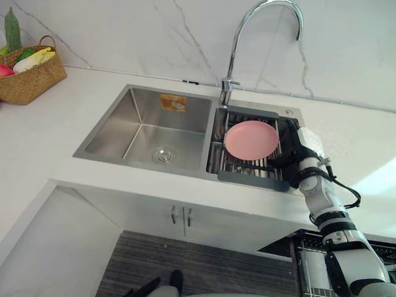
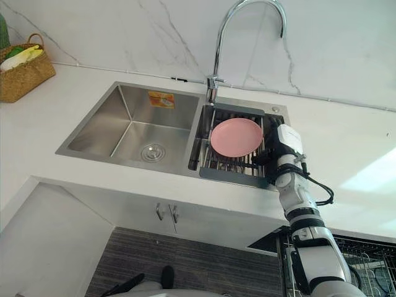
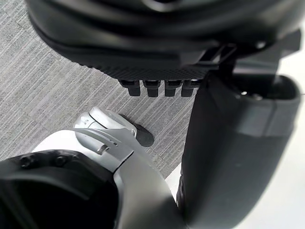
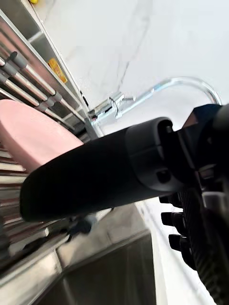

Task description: Walk over to the sink, pick up the cup, carry it to the dishwasher, place the cup inside the dishwasher, then close the dishwasher door

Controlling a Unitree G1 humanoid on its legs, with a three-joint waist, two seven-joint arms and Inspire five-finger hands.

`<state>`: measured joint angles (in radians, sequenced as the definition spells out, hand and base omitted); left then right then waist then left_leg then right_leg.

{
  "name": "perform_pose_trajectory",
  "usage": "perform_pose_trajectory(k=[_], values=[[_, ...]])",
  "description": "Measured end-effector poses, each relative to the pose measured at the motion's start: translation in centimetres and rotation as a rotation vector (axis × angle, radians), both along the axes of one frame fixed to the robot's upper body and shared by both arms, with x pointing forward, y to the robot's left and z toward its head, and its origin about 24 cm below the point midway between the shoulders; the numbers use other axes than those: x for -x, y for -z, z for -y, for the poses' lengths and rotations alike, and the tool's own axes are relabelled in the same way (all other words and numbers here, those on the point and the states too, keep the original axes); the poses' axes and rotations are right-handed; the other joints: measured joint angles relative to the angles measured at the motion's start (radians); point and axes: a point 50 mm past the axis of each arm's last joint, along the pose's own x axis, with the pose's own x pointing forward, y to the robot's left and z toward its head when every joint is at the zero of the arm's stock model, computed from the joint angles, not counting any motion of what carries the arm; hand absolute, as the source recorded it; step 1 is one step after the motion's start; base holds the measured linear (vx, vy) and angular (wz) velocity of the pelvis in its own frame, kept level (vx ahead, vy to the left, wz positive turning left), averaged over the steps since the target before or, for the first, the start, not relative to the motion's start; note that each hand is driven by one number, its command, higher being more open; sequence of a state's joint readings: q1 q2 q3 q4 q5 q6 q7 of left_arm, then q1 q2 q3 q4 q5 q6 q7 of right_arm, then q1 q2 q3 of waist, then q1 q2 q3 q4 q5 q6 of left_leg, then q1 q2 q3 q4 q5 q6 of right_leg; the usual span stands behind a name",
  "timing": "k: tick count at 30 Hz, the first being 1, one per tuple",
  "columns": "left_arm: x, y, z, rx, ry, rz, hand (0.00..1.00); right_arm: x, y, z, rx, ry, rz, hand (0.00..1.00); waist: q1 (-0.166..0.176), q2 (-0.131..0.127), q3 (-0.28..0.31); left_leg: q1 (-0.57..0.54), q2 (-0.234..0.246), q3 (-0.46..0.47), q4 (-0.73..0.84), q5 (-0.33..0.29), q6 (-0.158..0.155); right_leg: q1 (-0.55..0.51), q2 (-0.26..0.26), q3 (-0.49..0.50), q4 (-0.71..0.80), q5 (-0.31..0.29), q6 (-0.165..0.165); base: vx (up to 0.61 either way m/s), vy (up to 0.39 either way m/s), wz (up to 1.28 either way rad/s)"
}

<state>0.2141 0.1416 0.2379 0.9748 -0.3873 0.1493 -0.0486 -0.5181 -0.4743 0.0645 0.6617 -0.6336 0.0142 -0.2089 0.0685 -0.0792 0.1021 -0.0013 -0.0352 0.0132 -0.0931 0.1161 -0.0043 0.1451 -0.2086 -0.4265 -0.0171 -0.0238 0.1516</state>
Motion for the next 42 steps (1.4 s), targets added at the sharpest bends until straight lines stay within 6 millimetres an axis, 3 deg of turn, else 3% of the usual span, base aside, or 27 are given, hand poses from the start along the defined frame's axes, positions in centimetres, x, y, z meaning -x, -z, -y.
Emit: perform_pose_trajectory(k=[21,35,42], values=[[-0.4,-0.2,-0.1,-0.018,0.042,0.013,1.0,-0.6,1.0,-3.5,0.307,-0.221,-0.079,1.0,0.008,-0.002,0.012,-0.002,-0.009,-0.013,0.0,0.0,0.002,0.008,-0.002,-0.02,0.0,0.001,0.006,0.01,0.002,0.02],[-0.6,-0.2,-0.2,-0.01,0.071,0.024,1.0,-1.1,1.4,-3.2,0.443,-0.256,-0.129,1.0,0.032,-0.004,0.017,0.005,-0.011,-0.032,0.0,0.0,0.001,0.026,0.0,-0.039,0.001,-0.001,0.005,-0.01,0.001,0.03],[-1.0,-0.1,-0.1,0.017,0.032,0.03,1.0,-1.7,1.4,-2.7,0.455,-0.174,-0.167,1.0,0.052,-0.006,0.018,0.014,-0.012,-0.035,0.0,0.0,0.001,0.036,-0.001,-0.042,0.001,-0.003,0.002,0.0,0.0,0.0]])
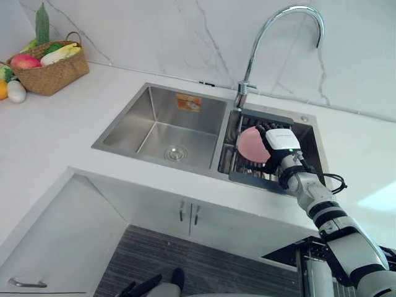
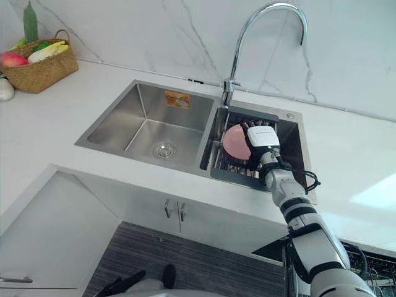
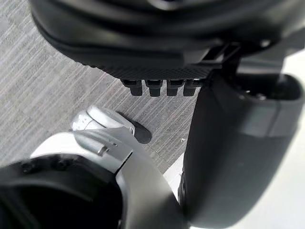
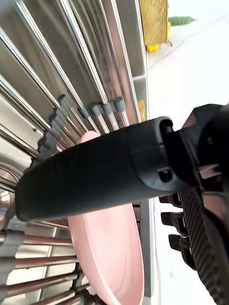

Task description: Walk over to the sink, pick up the cup, carry it to the dishwasher, place the cup inside the dishwasher, then close the dishwasher door

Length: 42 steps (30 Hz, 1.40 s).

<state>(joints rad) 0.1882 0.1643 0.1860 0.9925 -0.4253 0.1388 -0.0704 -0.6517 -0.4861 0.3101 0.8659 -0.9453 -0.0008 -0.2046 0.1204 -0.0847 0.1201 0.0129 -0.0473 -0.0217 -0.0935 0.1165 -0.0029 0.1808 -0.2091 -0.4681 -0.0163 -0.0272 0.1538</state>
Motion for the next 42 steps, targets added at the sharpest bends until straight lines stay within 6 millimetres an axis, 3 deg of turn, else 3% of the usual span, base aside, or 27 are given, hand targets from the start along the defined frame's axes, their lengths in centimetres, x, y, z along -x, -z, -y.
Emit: perform_pose_trajectory(k=[14,15,23,26,30,42], values=[[-0.4,-0.1,-0.2,0.003,0.016,0.002,1.0,-0.6,0.4,0.7,-0.026,0.143,-0.037,1.0,0.026,-0.008,0.014,0.015,-0.007,-0.013,0.0,-0.001,0.002,0.027,-0.001,-0.022,0.001,-0.018,-0.017,0.01,0.002,0.04],[-0.4,-0.1,-0.2,0.003,0.018,0.005,1.0,-0.7,0.3,0.8,-0.024,0.148,-0.04,0.0,0.028,-0.011,0.018,0.017,-0.008,-0.015,0.0,-0.002,0.002,0.03,0.0,-0.025,0.002,-0.02,-0.019,0.02,-0.006,0.05],[-0.7,-0.2,-0.5,-0.02,0.06,0.014,1.0,-0.2,1.5,1.3,-0.016,0.177,-0.078,0.0,0.03,-0.014,0.025,0.024,-0.008,-0.018,0.0,-0.005,0.007,0.035,0.0,-0.027,0.008,-0.026,-0.028,0.0,-0.002,0.01],[-0.8,-0.2,-0.5,-0.026,0.065,0.022,1.0,0.1,1.7,1.3,0.001,0.17,-0.009,0.0,0.031,-0.011,0.031,0.023,-0.008,-0.018,0.0,-0.007,0.011,0.035,0.0,-0.028,0.008,-0.026,-0.028,0.0,0.0,0.0],[-0.9,-0.3,-0.6,-0.029,0.067,0.025,1.0,0.0,0.6,0.9,0.072,0.066,0.129,0.0,0.031,-0.012,0.035,0.021,-0.008,-0.017,0.0,-0.008,0.006,0.033,-0.001,-0.027,0.009,-0.031,-0.027,0.06,-0.007,-0.01],[-1.0,-0.4,-0.7,-0.056,0.11,0.029,1.0,0.7,0.8,0.0,0.109,-0.086,0.197,0.0,0.021,-0.011,0.035,0.037,0.006,0.003,0.0,-0.014,-0.001,0.034,0.003,-0.02,0.018,-0.03,-0.023,0.03,-0.015,-0.05]])
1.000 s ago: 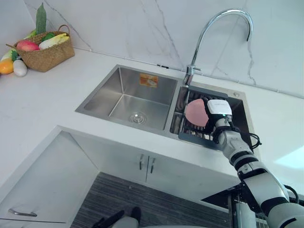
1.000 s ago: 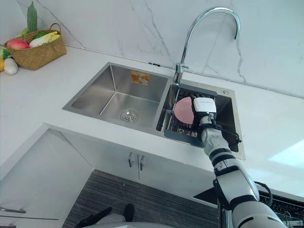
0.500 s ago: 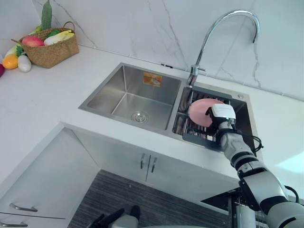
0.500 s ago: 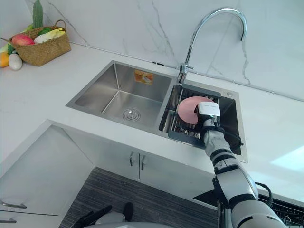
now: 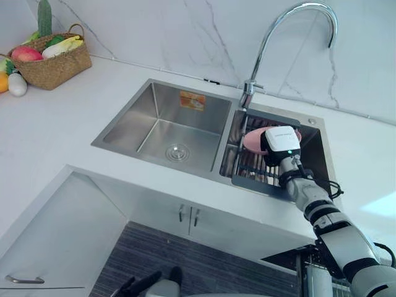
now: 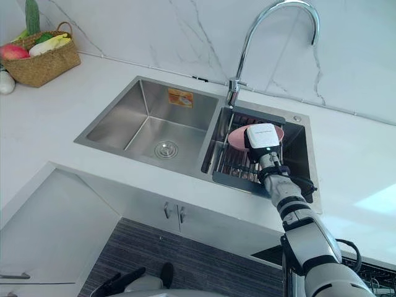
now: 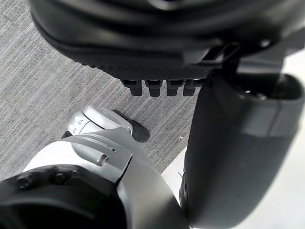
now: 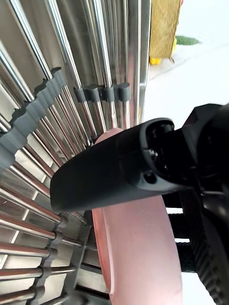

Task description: Walk over to the sink, pick up the cup, carry it to the dishwasher, place the cup inside the dishwasher, then close the dishwasher door

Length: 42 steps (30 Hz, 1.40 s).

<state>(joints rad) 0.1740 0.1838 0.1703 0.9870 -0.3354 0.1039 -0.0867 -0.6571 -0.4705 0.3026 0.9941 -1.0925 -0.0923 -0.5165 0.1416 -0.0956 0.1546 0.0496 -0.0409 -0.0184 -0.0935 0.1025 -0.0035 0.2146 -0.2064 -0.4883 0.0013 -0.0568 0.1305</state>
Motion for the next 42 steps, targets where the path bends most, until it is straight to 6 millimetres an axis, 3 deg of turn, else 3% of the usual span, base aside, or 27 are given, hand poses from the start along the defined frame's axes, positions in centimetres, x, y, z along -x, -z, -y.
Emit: perform_pose_trajectory(k=[6,8,11,15,18,21,25,28,29,31,32,34,36,37,40,42], values=[[0.2,0.0,0.1,-0.003,0.022,-0.008,1.0,0.2,-1.0,0.3,0.019,-0.08,0.053,0.0,-0.018,0.013,-0.003,0.001,0.003,0.014,0.0,-0.005,-0.002,-0.008,0.0,0.018,0.002,0.004,0.007,-0.04,0.001,-0.07],[0.3,0.1,0.3,0.003,0.02,-0.007,1.0,0.3,-2.6,0.5,0.042,-0.121,0.127,0.0,-0.023,0.022,-0.005,0.001,0.003,0.026,0.0,-0.006,-0.001,-0.013,-0.002,0.03,0.002,0.006,0.01,0.0,0.015,-0.19],[0.9,0.1,0.5,0.005,0.022,-0.018,1.0,0.6,-6.8,-0.4,0.089,-0.228,0.305,0.0,-0.049,0.037,-0.015,0.001,0.004,0.046,0.001,-0.008,0.002,-0.025,-0.004,0.052,0.001,0.009,0.016,0.03,0.01,-0.2],[1.7,0.1,0.2,-0.013,0.003,-0.044,1.0,3.1,-12.8,-1.1,0.112,-0.339,0.518,0.0,-0.09,0.037,-0.029,0.007,0.012,0.083,0.005,-0.007,0.005,-0.037,-0.002,0.086,0.0,0.016,0.018,0.05,-0.006,-0.23],[2.8,0.2,0.1,-0.017,-0.011,-0.07,1.0,5.5,-15.7,0.5,0.039,-0.318,0.588,0.0,-0.113,0.035,-0.066,0.012,0.036,0.126,0.005,-0.011,0.001,-0.059,0.017,0.126,0.0,0.041,0.009,0.01,-0.02,-0.42],[3.6,0.3,0.2,-0.025,-0.019,-0.096,1.0,6.8,-16.1,3.1,-0.078,-0.226,0.629,0.0,-0.138,0.036,-0.081,0.025,0.041,0.163,0.001,-0.014,-0.002,-0.065,0.02,0.158,0.0,0.046,0.009,-0.05,-0.009,-0.39],[3.9,0.5,0.4,-0.04,-0.003,-0.104,1.0,8.6,-14.1,6.5,-0.181,-0.047,0.615,0.0,-0.163,0.044,-0.091,0.029,0.054,0.22,0.0,-0.018,-0.007,-0.097,0.029,0.214,0.002,0.052,-0.002,-0.12,0.007,-0.44],[4.4,0.6,0.7,-0.03,-0.014,-0.113,1.0,11.0,-11.7,8.9,-0.232,0.097,0.585,0.0,-0.191,0.05,-0.098,0.029,0.063,0.262,0.0,-0.018,-0.007,-0.127,0.037,0.253,0.01,0.046,-0.01,-0.13,0.021,-0.43],[4.4,0.7,1.1,-0.012,-0.023,-0.116,1.0,12.8,-10.0,10.4,-0.257,0.202,0.579,0.0,-0.202,0.058,-0.103,0.027,0.069,0.28,0.0,-0.02,-0.003,-0.138,0.041,0.272,0.01,0.046,-0.01,-0.08,0.023,-0.36],[4.4,0.7,1.3,-0.006,-0.016,-0.119,1.0,13.8,-8.6,11.4,-0.279,0.284,0.58,0.0,-0.218,0.059,-0.104,0.024,0.071,0.289,0.0,-0.02,-0.003,-0.145,0.043,0.279,0.01,0.046,-0.01,-0.05,0.025,-0.34],[4.3,0.7,1.3,0.001,-0.024,-0.12,1.0,15.1,-5.7,13.0,-0.331,0.429,0.552,0.0,-0.222,0.058,-0.106,0.022,0.077,0.318,0.0,-0.02,-0.003,-0.163,0.047,0.302,0.009,0.047,-0.011,-0.03,0.027,-0.42],[4.3,0.8,1.5,0.008,-0.023,-0.123,1.0,16.3,-3.5,14.3,-0.359,0.538,0.519,0.0,-0.222,0.057,-0.109,0.02,0.077,0.329,0.0,-0.021,-0.002,-0.171,0.048,0.315,0.008,0.049,-0.013,0.0,0.019,-0.31],[4.3,0.8,1.6,0.016,-0.03,-0.121,1.0,19.3,0.1,16.3,-0.407,0.749,0.5,0.0,-0.223,0.06,-0.11,0.017,0.071,0.333,0.0,-0.024,0.001,-0.179,0.044,0.326,0.009,0.053,-0.019,0.03,0.024,-0.09],[4.4,0.8,1.6,0.02,-0.044,-0.123,1.0,21.0,1.7,17.0,-0.434,0.862,0.522,0.0,-0.228,0.062,-0.11,0.012,0.068,0.333,0.0,-0.024,0.0,-0.186,0.041,0.326,0.009,0.056,-0.023,0.04,0.029,-0.01],[4.3,0.8,1.5,0.02,-0.06,-0.134,1.0,24.0,3.9,17.6,-0.508,1.083,0.653,0.0,-0.234,0.071,-0.108,-0.02,0.066,0.335,0.002,-0.024,0.0,-0.221,0.039,0.331,0.009,0.067,-0.029,0.06,0.012,-0.03],[4.0,0.8,1.5,0.019,-0.077,-0.149,1.0,24.9,4.6,17.2,-0.559,1.159,0.729,0.0,-0.233,0.07,-0.101,-0.033,0.068,0.345,0.007,-0.024,0.0,-0.234,0.041,0.34,0.008,0.082,-0.032,0.09,-0.002,-0.13]])
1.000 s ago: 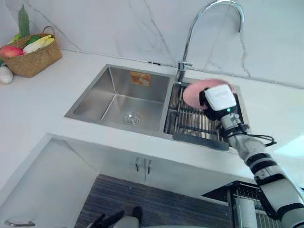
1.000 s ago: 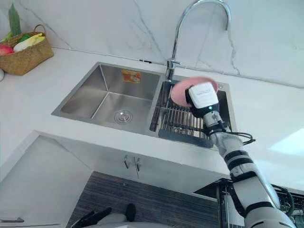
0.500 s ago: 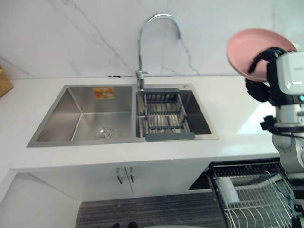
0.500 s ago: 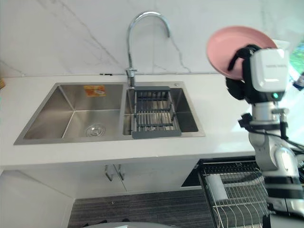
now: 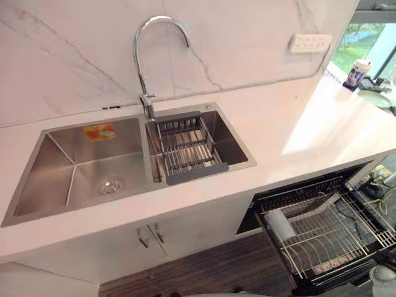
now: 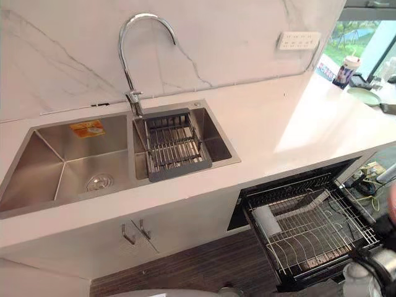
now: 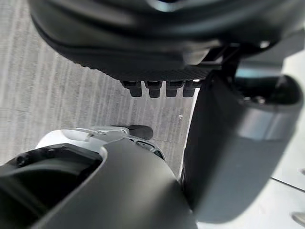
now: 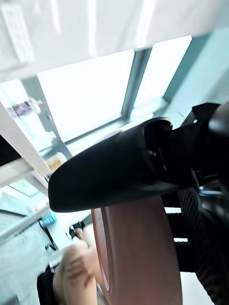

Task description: Walk over to the sink, pick up the cup, carry it to the dishwasher, place the cup inside the dishwasher, then close the dishwasher door

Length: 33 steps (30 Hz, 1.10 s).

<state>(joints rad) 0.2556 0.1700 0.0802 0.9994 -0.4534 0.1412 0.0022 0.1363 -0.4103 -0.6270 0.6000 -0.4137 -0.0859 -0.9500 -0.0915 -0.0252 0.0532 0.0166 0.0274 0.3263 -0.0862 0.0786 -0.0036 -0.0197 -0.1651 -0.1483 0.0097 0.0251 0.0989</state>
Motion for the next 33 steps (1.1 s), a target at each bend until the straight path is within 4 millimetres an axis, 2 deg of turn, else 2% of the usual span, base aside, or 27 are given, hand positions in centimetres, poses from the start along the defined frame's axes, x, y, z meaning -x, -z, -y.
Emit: perform_pose_trajectory(k=[7,9,13,14,16,19,22,24,29,30,33], values=[[-2.2,0.0,-0.1,0.007,-0.038,0.006,1.0,-1.1,1.9,-2.7,-0.103,-0.035,0.086,0.0,0.032,-0.006,0.072,-0.009,0.007,0.026,0.002,-0.013,-0.011,-0.022,0.007,0.024,-0.003,0.001,-0.002,0.02,-0.003,-0.12],[-2.9,-0.1,-0.1,0.01,-0.04,0.021,1.0,-1.5,2.8,-3.8,-0.156,-0.047,0.104,0.0,0.052,-0.007,0.093,-0.03,0.006,0.018,0.005,-0.013,-0.01,-0.036,0.006,0.016,-0.003,0.001,-0.002,0.02,0.0,0.14],[-3.7,-0.2,-0.2,0.029,-0.109,0.047,1.0,-3.2,3.7,-5.3,-0.234,-0.095,0.127,0.0,0.064,-0.014,0.129,-0.061,0.005,-0.015,0.027,-0.02,-0.006,-0.036,-0.002,-0.018,-0.004,0.002,0.0,0.05,0.003,0.23],[-4.1,-0.3,-0.2,0.06,-0.173,0.055,1.0,-3.7,4.0,-5.6,-0.26,-0.108,0.13,0.0,0.082,-0.02,0.146,-0.062,0.005,-0.017,0.028,-0.023,-0.006,-0.036,-0.001,-0.021,-0.005,0.002,0.0,0.04,-0.003,0.08],[-4.4,-0.3,0.0,0.102,-0.238,0.059,1.0,-4.6,4.1,-6.1,-0.296,-0.137,0.15,0.0,0.096,-0.023,0.166,-0.07,0.004,-0.025,0.029,-0.023,-0.006,-0.037,-0.001,-0.028,-0.007,0.001,0.001,0.03,-0.007,0.1],[-5.1,-0.4,-0.1,0.121,-0.247,0.071,1.0,-5.7,4.8,-6.9,-0.357,-0.179,0.138,0.0,0.106,-0.028,0.193,-0.088,-0.001,-0.051,0.031,-0.023,-0.005,-0.037,-0.007,-0.06,-0.005,-0.005,0.004,0.02,-0.004,0.29],[-5.8,-0.6,0.0,0.132,-0.245,0.091,1.0,-6.6,5.5,-7.5,-0.434,-0.196,0.141,0.0,0.113,-0.02,0.212,-0.106,-0.007,-0.078,0.04,-0.021,-0.002,-0.039,-0.015,-0.085,0.002,-0.007,0.006,0.02,0.013,0.29],[-6.5,-0.6,0.3,0.15,-0.247,0.109,1.0,-6.7,6.0,-7.6,-0.459,-0.199,0.118,0.0,0.135,-0.011,0.223,-0.119,-0.008,-0.087,0.053,-0.024,0.001,-0.045,-0.018,-0.098,0.013,-0.007,0.006,0.01,0.028,0.17],[-7.3,-0.7,0.8,0.174,-0.235,0.133,1.0,-7.6,5.9,-7.8,-0.506,-0.218,0.126,0.0,0.156,0.008,0.243,-0.147,-0.005,-0.103,0.067,-0.034,0.001,-0.065,-0.029,-0.122,0.05,-0.009,0.009,-0.01,0.03,0.14],[-7.4,-0.7,0.8,0.18,-0.232,0.141,1.0,-7.8,6.0,-7.8,-0.537,-0.212,0.137,0.0,0.161,0.01,0.244,-0.157,-0.004,-0.099,0.077,-0.048,0.005,-0.07,-0.033,-0.126,0.059,-0.012,0.013,-0.02,0.022,0.12],[-8.0,-0.8,1.2,0.192,-0.227,0.155,1.0,-7.6,6.4,-7.6,-0.585,-0.184,0.113,0.0,0.161,0.028,0.255,-0.164,0.031,-0.011,0.116,-0.07,0.005,-0.072,-0.039,-0.139,0.095,-0.014,0.016,0.01,0.011,0.16]])
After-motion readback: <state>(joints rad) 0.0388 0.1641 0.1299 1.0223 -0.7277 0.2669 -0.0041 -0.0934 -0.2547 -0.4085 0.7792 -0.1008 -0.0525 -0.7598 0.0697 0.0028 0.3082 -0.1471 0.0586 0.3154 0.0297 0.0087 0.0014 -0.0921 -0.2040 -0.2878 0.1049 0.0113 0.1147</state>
